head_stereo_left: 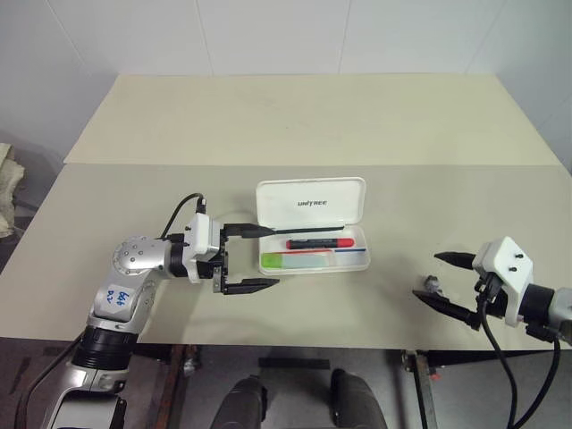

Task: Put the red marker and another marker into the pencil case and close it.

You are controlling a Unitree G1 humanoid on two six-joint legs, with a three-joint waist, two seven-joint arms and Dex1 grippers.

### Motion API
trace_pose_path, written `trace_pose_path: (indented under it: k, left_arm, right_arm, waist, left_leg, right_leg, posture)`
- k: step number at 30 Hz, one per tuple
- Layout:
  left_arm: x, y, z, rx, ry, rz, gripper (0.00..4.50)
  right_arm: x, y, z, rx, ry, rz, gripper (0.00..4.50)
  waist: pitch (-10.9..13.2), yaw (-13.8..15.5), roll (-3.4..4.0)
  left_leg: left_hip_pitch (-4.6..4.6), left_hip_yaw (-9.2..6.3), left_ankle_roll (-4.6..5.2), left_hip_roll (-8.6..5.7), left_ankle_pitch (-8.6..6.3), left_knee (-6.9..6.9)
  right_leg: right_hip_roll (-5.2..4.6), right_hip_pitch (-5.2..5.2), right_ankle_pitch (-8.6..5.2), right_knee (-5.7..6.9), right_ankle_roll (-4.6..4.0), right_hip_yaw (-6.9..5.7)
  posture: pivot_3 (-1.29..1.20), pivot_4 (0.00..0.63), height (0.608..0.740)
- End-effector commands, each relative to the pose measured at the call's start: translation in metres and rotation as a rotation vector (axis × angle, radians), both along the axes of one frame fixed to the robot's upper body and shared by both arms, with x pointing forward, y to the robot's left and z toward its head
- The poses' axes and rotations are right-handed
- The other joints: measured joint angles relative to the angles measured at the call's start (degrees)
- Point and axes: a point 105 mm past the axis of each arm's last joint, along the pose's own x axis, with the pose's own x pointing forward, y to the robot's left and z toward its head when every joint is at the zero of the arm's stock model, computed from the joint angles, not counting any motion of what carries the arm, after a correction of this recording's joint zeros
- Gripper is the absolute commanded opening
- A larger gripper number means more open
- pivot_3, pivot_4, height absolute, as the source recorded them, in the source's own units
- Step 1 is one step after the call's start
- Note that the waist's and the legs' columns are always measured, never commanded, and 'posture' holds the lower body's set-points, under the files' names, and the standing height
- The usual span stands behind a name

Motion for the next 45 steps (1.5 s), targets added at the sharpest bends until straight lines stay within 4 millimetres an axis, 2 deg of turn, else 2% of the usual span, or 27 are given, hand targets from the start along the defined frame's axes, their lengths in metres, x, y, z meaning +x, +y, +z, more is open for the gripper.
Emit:
trace_pose_path:
  k: [1, 5, 9, 12, 20, 23, 28, 32, 35, 39, 42, 45]
  left_arm:
    - [0.005, -0.003, 0.003, 0.018, -0.042, -0.014, 4.46]
    - [0.009, -0.005, 0.003, 0.019, -0.049, -0.020, 4.46]
    - [0.011, -0.011, 0.004, 0.015, -0.056, -0.040, 4.46]
    - [0.014, -0.011, 0.007, 0.015, -0.066, -0.047, 4.46]
    - [0.018, -0.007, 0.012, 0.023, -0.087, -0.044, 4.46]
    - [0.018, -0.007, 0.013, 0.023, -0.090, -0.043, 4.50]
    - [0.019, -0.008, 0.014, 0.022, -0.099, -0.048, 4.50]
    - [0.019, -0.007, 0.014, 0.023, -0.104, -0.046, 4.50]
    - [0.017, -0.005, 0.013, 0.024, -0.107, -0.042, 4.50]
    - [0.016, -0.001, 0.012, 0.027, -0.107, -0.022, 4.50]
    - [0.016, 0.001, 0.011, 0.029, -0.106, -0.015, 4.50]
    - [0.014, 0.007, 0.010, 0.034, -0.107, 0.011, 4.50]
  right_arm:
    - [-0.002, 0.000, 0.001, 0.017, -0.070, -0.174, 4.50]
    - [-0.004, 0.005, -0.006, 0.054, -0.074, -0.274, 4.50]
    - [-0.008, 0.013, -0.025, 0.097, -0.067, -0.408, 4.50]
    - [-0.005, 0.009, -0.031, 0.122, -0.079, -0.520, 4.50]
    - [-0.004, 0.003, -0.046, 0.144, -0.033, -0.649, 4.50]
    - [-0.002, 0.005, -0.044, 0.165, -0.039, -0.648, 3.56]
    - [0.004, 0.016, -0.038, 0.200, -0.044, -0.609, 1.68]
    - [0.008, 0.024, -0.034, 0.189, -0.046, -0.553, 0.38]
    - [0.017, 0.028, -0.028, 0.142, -0.052, -0.450, 0.38]
    - [0.039, 0.023, -0.005, 0.063, -0.105, -0.306, 0.38]
    - [0.048, 0.025, 0.003, 0.035, -0.119, -0.219, 0.38]
    - [0.059, 0.049, 0.021, -0.038, -0.154, 0.063, 0.38]
  waist:
    - [-0.02, 0.10, -0.03]
    - [-0.02, -0.16, -0.03]
    - [-0.10, 0.11, -0.17]
    - [-0.10, 0.03, -0.17]
    - [-0.11, -0.27, -0.16]
    - [-0.11, -0.16, -0.17]
    - [-0.11, -0.11, -0.17]
    - [-0.11, -0.12, -0.17]
    - [-0.11, -0.63, -0.17]
    - [-0.11, -1.10, -0.17]
    - [-0.10, -1.32, -0.19]
    - [-0.09, -1.79, -0.18]
  left_leg:
    - [0.00, 0.00, 0.01, 0.00, 0.03, -0.01]
    - [0.03, 0.02, 0.00, 0.00, 0.10, 0.02]
    - [0.07, 0.05, 0.14, 0.03, 0.18, -0.09]
    - [0.07, 0.03, 0.08, 0.00, 0.23, -0.10]
    - [0.17, 0.04, 0.16, 0.02, 0.23, -0.17]
    - [0.18, 0.04, 0.28, 0.02, 0.20, -0.15]
    - [0.19, 0.04, 0.30, 0.02, 0.22, -0.17]
    - [0.18, 0.04, 0.30, 0.02, 0.22, -0.18]
    - [0.17, 0.06, 0.31, 0.01, 0.22, -0.19]
    - [0.17, 0.07, 0.34, 0.02, 0.24, -0.22]
    - [0.16, 0.07, 0.36, 0.03, 0.25, -0.23]
    - [0.14, 0.04, 0.34, 0.06, 0.26, -0.30]
  right_leg:
    - [0.00, 0.00, 0.02, 0.00, 0.00, 0.00]
    - [0.02, -0.01, 0.12, -0.05, -0.05, 0.08]
    - [0.08, 0.00, 0.28, -0.19, -0.07, 0.11]
    - [0.08, -0.01, 0.29, -0.21, -0.10, 0.14]
    - [0.11, 0.00, 0.33, -0.19, -0.16, 0.17]
    - [0.10, 0.01, 0.35, -0.18, -0.17, 0.18]
    - [0.10, 0.00, 0.37, -0.17, -0.20, 0.18]
    - [0.11, 0.00, 0.37, -0.19, -0.20, 0.18]
    - [0.10, 0.00, 0.38, -0.20, -0.19, 0.19]
    - [0.11, 0.00, 0.40, -0.25, -0.19, 0.19]
    - [0.11, 0.00, 0.41, -0.27, -0.17, 0.18]
    - [0.13, -0.01, 0.40, -0.27, -0.18, 0.15]
  posture:
    - [0.00, 0.150, 0.740]
    - [0.00, 0.150, 0.740]
    - [0.00, 0.150, 0.740]
    - [0.00, 0.150, 0.740]
    - [0.00, 0.150, 0.740]
    - [0.00, 0.150, 0.740]
    - [0.00, 0.150, 0.740]
    - [0.00, 0.150, 0.740]
    - [0.00, 0.150, 0.740]
    - [0.00, 0.150, 0.740]
    - [0.00, 0.150, 0.740]
    - [0.00, 0.150, 0.740]
